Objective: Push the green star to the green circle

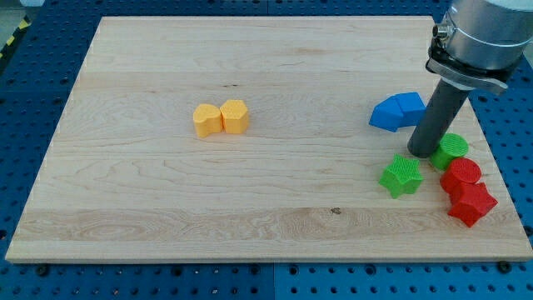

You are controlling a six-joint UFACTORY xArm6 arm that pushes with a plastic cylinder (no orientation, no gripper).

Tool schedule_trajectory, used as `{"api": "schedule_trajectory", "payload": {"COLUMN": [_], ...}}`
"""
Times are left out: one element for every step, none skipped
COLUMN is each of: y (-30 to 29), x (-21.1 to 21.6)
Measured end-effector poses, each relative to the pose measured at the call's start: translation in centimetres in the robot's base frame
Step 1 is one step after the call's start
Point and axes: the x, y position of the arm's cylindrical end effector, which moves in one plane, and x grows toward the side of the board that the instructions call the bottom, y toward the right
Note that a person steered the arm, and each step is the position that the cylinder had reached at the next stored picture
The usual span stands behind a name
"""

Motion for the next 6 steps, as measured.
{"api": "schedule_trajectory", "payload": {"y": [0.2,0.2,-0.3,-2.5,-6.5,-11.1], "x": [0.5,0.7,-0.7,-1.0,-1.0,-1.0]}}
